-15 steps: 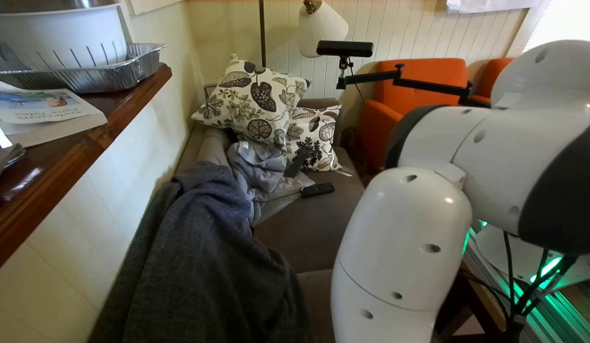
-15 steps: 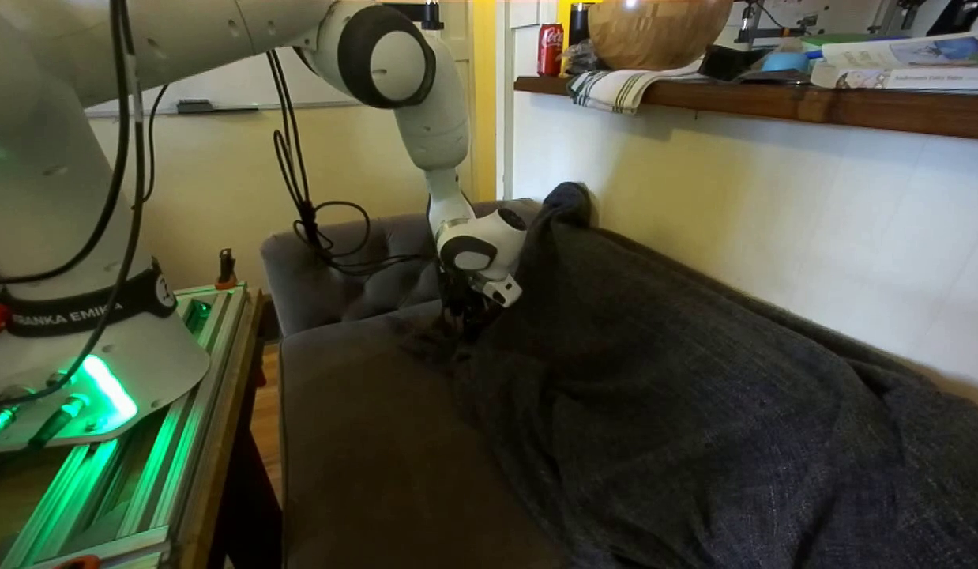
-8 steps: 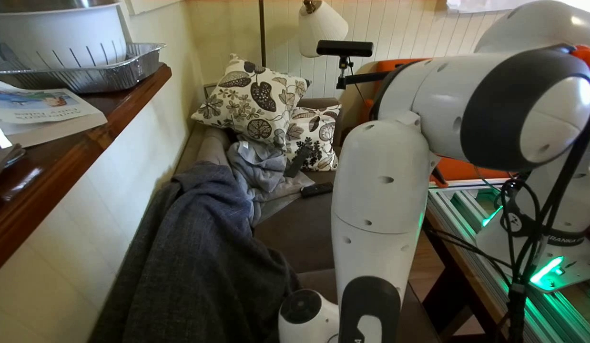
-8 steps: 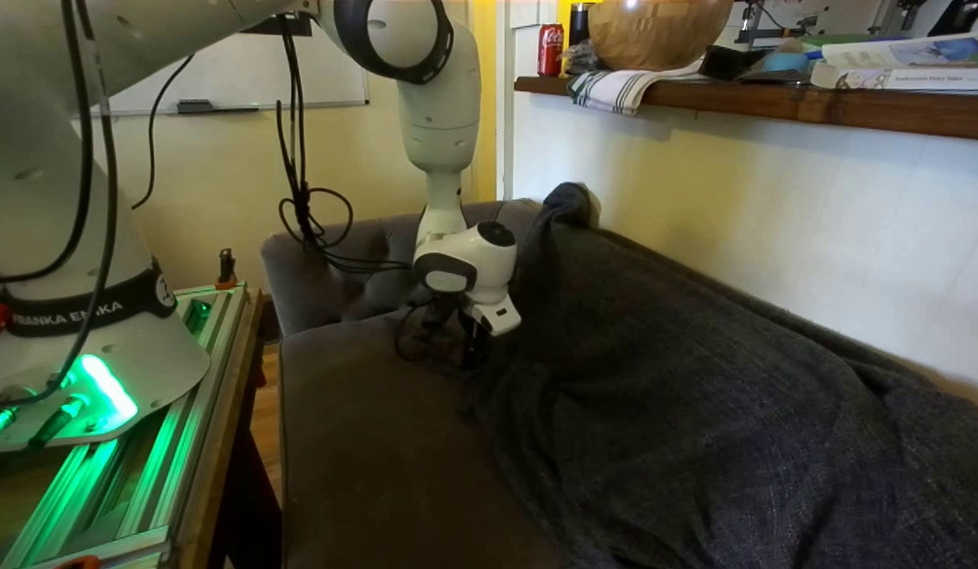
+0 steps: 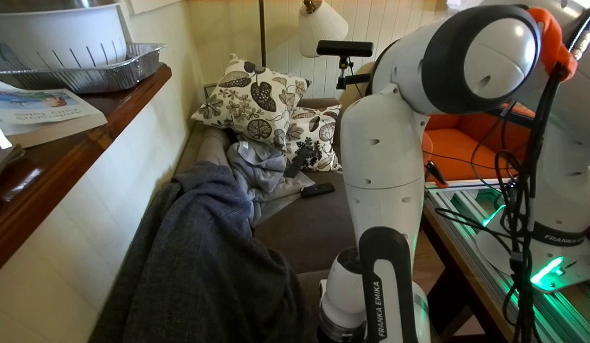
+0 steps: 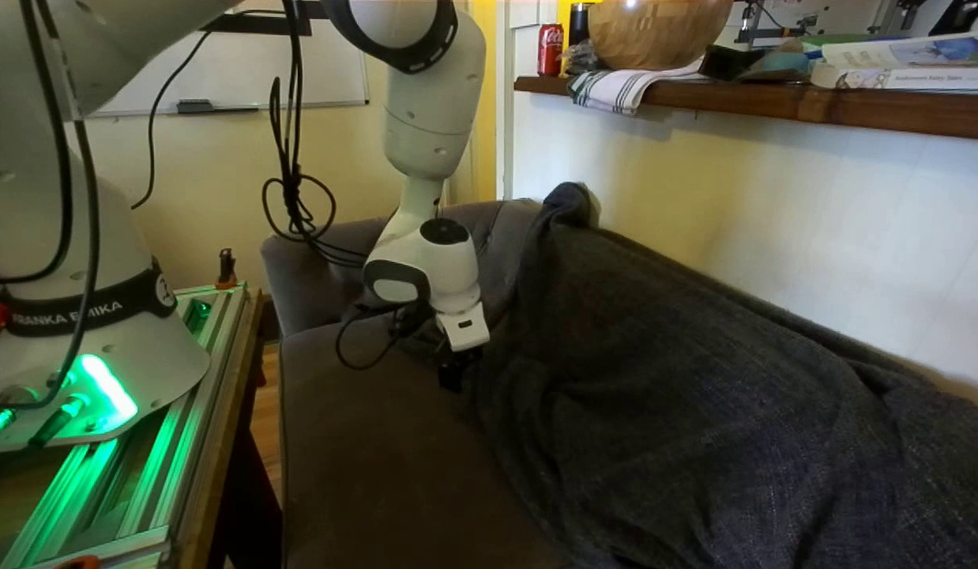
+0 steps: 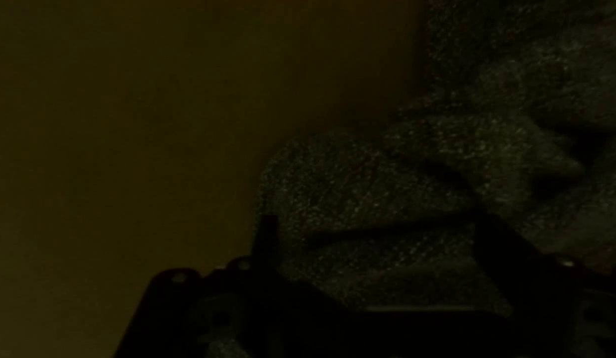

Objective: Pull the fleece slightly to the left

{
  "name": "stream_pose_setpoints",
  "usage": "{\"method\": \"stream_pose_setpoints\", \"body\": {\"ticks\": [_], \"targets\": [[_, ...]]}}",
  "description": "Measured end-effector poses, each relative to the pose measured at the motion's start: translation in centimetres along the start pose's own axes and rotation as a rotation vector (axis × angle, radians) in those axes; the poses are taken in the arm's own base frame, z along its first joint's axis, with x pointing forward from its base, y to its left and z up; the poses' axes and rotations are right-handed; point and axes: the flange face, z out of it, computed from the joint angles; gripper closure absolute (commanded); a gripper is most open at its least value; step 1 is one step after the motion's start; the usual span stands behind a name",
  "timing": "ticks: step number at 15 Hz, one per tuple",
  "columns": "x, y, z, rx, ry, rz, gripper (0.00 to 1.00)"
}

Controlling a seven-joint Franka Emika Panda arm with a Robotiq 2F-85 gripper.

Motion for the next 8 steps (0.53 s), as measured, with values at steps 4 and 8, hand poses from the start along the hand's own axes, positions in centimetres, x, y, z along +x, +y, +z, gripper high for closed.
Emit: {"method": "stream_pose_setpoints", "body": {"ticks": [4,8], "targets": [[0.11,0.94,-0.17,-0.002,-0.010,0.064,0.00],[0.86,0.09,-0.17,0.025,-0.005,0.053,0.00]]}}
